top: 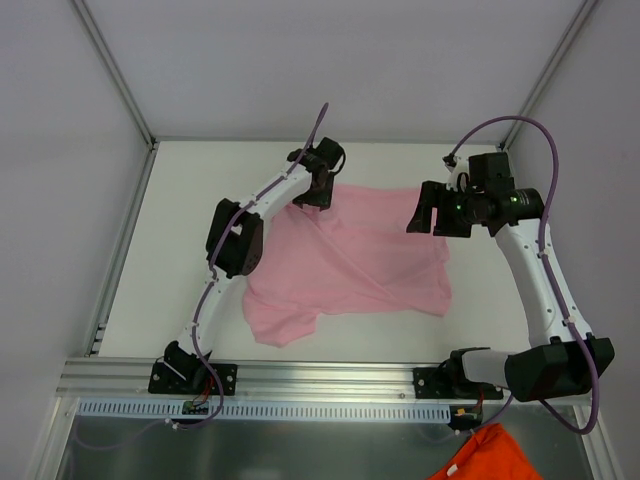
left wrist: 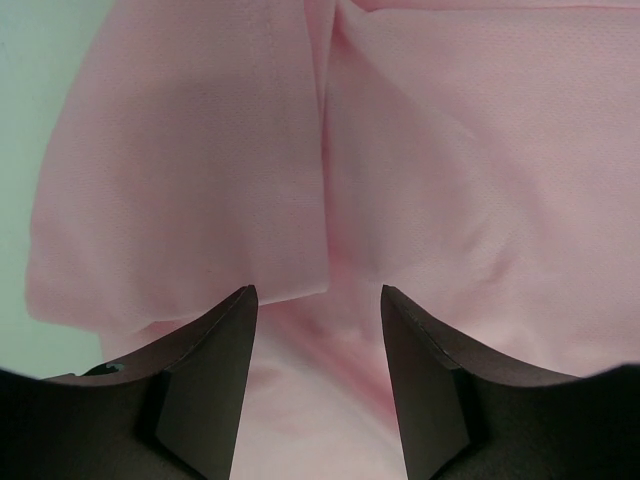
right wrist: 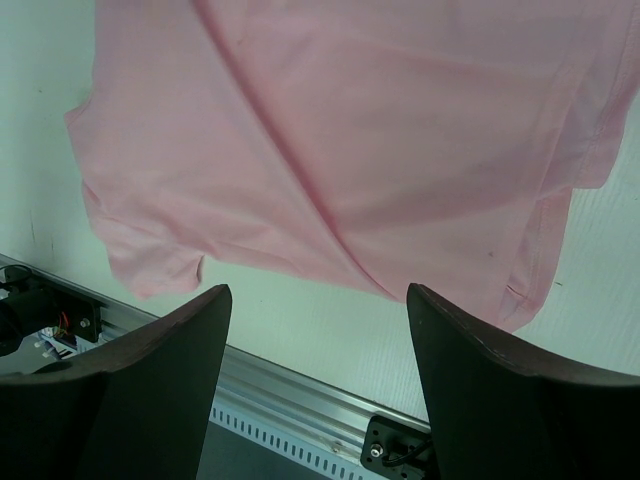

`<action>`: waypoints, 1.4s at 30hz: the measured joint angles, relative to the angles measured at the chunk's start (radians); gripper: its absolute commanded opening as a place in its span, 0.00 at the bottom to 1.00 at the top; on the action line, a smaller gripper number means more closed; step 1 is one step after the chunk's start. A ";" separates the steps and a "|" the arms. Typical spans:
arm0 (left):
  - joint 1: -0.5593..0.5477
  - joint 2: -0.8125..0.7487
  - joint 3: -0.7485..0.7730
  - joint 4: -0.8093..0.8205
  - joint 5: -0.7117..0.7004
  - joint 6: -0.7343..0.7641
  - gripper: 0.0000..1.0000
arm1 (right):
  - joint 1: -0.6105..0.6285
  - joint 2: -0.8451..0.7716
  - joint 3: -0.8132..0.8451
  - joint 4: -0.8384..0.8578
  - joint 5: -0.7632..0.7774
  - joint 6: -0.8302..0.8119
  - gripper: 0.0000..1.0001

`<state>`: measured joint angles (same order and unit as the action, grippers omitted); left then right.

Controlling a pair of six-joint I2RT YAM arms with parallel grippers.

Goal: Fold and stack the t-shirts
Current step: Flatten out the tshirt

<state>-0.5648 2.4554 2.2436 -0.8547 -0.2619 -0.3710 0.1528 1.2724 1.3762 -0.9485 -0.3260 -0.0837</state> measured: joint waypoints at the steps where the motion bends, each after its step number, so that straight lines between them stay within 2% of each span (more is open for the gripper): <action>1: -0.004 0.000 0.000 0.000 0.000 0.001 0.53 | 0.000 0.000 0.000 0.000 0.000 0.000 0.75; 23: -0.010 0.000 -0.029 -0.018 -0.075 0.015 0.49 | 0.000 -0.053 -0.029 -0.026 0.031 -0.012 0.76; 27: -0.011 0.000 -0.031 -0.018 -0.089 0.017 0.38 | 0.000 -0.053 -0.029 -0.028 0.031 -0.013 0.76; 30: -0.011 0.000 -0.031 -0.018 -0.091 0.017 0.37 | 0.000 -0.054 -0.029 -0.028 0.031 -0.014 0.76; 32: -0.011 0.000 -0.031 -0.018 -0.095 0.018 0.32 | 0.000 -0.054 -0.029 -0.028 0.031 -0.014 0.76; 36: -0.010 0.000 -0.032 -0.019 -0.107 0.018 0.29 | 0.000 -0.058 -0.029 -0.029 0.034 -0.015 0.77; 42: -0.011 0.012 -0.034 -0.023 -0.114 0.019 0.15 | 0.000 -0.069 -0.029 -0.029 0.035 -0.015 0.77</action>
<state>-0.5755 2.4676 2.2097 -0.8776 -0.3763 -0.3523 0.1528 1.2030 1.3468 -0.9779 -0.2913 -0.0986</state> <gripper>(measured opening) 0.191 0.765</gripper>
